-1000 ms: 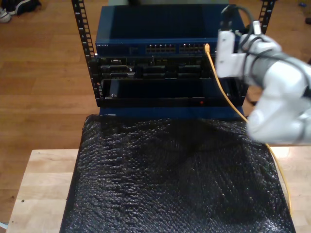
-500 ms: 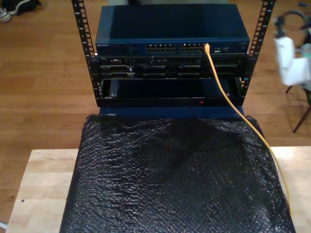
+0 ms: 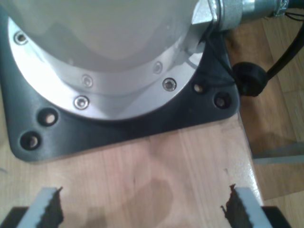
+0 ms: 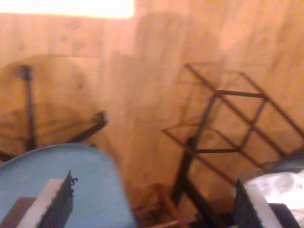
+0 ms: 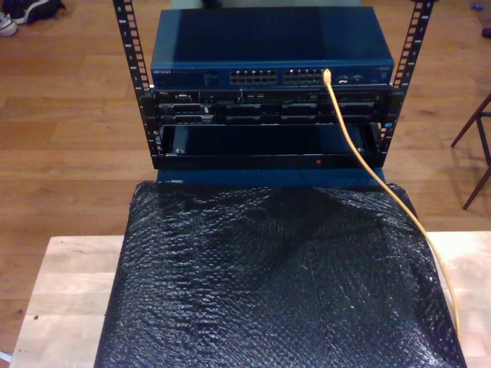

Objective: Grab the cable and plug it in

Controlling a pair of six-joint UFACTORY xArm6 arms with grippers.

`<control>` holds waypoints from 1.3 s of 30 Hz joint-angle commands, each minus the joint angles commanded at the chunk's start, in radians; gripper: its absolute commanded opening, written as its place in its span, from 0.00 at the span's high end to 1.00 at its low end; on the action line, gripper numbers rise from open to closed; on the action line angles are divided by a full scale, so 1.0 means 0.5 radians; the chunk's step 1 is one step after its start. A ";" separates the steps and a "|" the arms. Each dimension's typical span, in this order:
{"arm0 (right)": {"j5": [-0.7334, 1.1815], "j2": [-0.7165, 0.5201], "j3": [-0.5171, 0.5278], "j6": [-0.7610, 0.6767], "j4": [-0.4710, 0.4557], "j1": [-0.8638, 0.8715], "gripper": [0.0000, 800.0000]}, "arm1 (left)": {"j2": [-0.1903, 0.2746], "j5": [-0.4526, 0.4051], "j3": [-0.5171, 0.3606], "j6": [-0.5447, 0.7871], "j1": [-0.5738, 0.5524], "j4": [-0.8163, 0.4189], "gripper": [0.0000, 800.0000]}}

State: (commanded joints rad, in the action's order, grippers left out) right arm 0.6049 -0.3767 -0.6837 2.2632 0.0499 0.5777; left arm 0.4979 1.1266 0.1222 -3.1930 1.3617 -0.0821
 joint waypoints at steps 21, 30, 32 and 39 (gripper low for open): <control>0.865 -0.356 0.270 0.694 -0.003 0.822 0.00 | 0.000 0.000 0.000 0.000 0.000 0.000 0.00; 1.040 -0.549 0.506 1.046 -0.012 1.142 0.00 | 0.000 0.003 0.000 0.000 0.000 0.000 0.00; 1.037 -0.595 0.583 1.132 -0.012 1.237 0.00 | 0.000 0.003 0.000 0.000 0.000 0.000 0.00; 1.037 -0.733 0.749 1.363 -0.015 1.402 0.00 | 0.000 0.000 0.000 0.000 0.000 0.000 0.00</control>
State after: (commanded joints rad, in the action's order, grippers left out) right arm 1.1235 -0.7434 -0.3094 2.9444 0.0422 1.2789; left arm 0.4979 1.1266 0.1222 -3.1930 1.3617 -0.0821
